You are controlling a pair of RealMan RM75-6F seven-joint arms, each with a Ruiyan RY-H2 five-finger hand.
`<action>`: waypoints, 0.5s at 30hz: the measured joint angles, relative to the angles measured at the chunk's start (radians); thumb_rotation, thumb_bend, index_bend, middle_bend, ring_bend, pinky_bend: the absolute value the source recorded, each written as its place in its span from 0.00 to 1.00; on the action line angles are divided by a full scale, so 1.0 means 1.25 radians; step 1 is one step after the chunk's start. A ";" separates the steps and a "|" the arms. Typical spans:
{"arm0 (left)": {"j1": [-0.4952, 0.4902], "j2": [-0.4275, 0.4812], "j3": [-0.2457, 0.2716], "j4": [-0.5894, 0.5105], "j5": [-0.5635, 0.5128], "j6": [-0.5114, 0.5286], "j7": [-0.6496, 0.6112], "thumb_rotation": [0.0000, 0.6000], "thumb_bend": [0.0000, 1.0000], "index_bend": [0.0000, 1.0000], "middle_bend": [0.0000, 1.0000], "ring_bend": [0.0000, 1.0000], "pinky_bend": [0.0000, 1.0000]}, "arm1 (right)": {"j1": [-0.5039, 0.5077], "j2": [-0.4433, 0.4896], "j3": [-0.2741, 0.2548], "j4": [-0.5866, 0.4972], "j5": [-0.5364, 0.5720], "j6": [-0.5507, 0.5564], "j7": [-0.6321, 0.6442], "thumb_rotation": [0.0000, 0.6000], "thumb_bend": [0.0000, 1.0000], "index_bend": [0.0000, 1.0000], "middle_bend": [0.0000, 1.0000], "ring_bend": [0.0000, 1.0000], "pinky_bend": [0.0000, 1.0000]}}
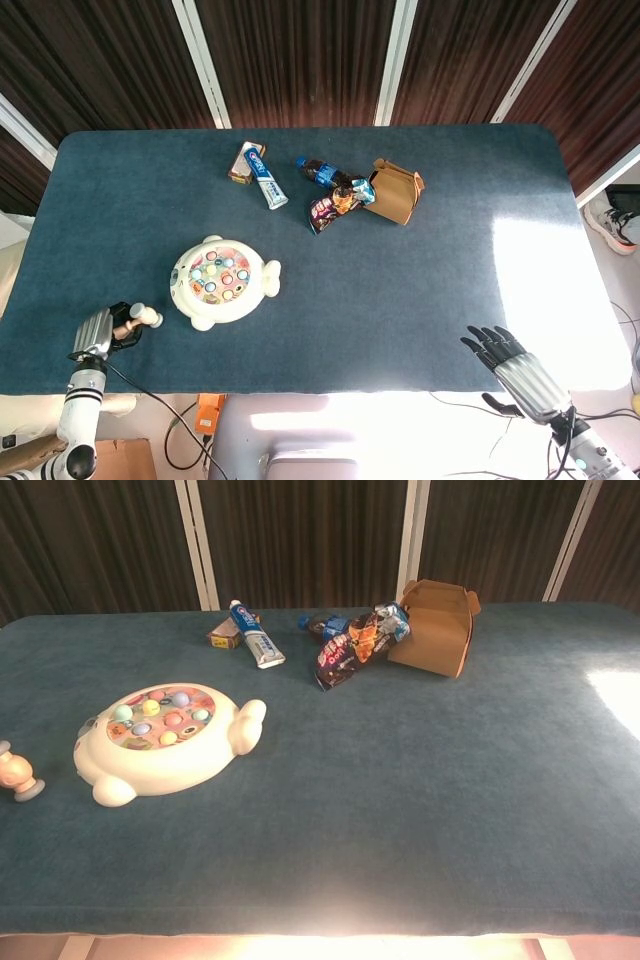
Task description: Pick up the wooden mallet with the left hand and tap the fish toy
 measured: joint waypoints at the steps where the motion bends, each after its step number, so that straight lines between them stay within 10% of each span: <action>1: 0.001 -0.002 0.001 0.002 0.006 0.003 -0.001 1.00 0.64 0.71 0.61 0.42 0.38 | 0.000 0.000 0.000 0.000 0.000 -0.001 -0.001 1.00 0.24 0.00 0.00 0.00 0.00; 15: 0.031 -0.006 0.005 0.023 0.138 0.072 -0.138 1.00 0.75 0.75 0.62 0.49 0.45 | 0.000 0.002 0.000 -0.006 0.004 -0.013 -0.009 1.00 0.24 0.00 0.00 0.00 0.00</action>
